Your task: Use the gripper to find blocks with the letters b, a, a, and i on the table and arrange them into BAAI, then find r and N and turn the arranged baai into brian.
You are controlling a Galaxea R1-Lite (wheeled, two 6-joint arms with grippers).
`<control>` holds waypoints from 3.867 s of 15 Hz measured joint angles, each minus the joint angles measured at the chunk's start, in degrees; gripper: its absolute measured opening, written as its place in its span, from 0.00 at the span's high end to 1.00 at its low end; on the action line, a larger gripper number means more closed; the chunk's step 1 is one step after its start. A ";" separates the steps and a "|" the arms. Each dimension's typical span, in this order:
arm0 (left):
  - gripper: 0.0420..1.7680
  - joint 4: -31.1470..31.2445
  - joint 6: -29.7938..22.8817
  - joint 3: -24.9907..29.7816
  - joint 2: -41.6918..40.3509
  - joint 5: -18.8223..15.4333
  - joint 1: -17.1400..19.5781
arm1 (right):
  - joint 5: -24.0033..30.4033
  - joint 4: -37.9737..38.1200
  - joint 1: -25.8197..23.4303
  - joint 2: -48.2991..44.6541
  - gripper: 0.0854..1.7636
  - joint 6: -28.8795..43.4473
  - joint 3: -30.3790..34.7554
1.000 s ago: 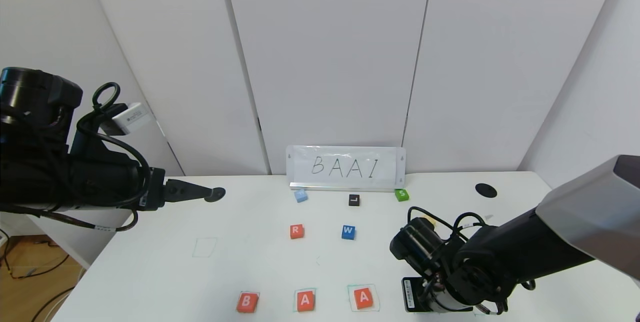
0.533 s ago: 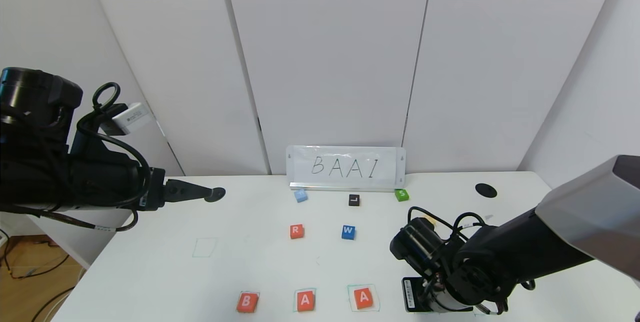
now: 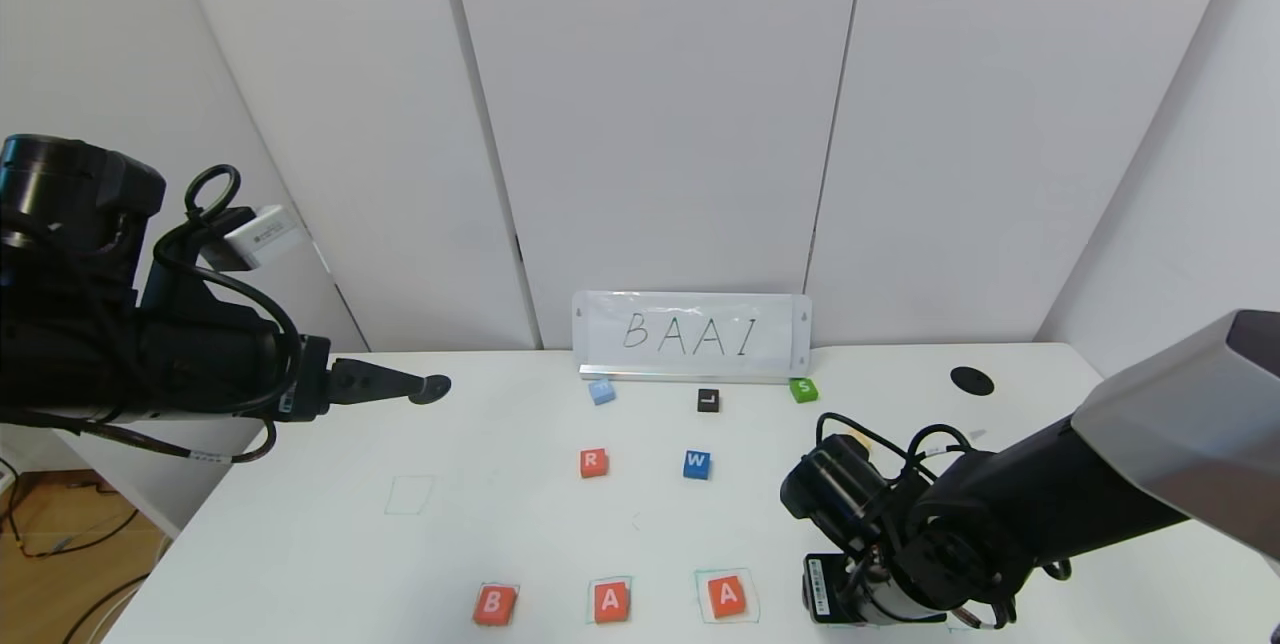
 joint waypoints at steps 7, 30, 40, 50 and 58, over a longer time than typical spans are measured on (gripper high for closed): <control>0.03 0.01 -0.02 0.00 0.00 0.00 0.00 | 0.02 0.22 -0.27 -1.35 0.12 -0.68 0.02; 0.03 21.11 3.72 1.13 -28.34 2.52 -1.26 | -6.11 14.69 -4.71 -45.81 0.04 -15.95 0.29; 0.03 43.31 5.88 0.33 -58.94 3.45 3.05 | -3.97 19.04 -30.18 -85.07 0.04 -29.23 10.56; 0.03 54.75 6.07 -4.13 -71.34 3.54 6.47 | -2.93 36.84 -37.07 -116.99 0.03 -33.96 15.87; 0.03 56.97 5.34 -0.33 -74.01 5.89 2.58 | -3.43 37.74 -37.34 -123.14 0.03 -34.62 19.63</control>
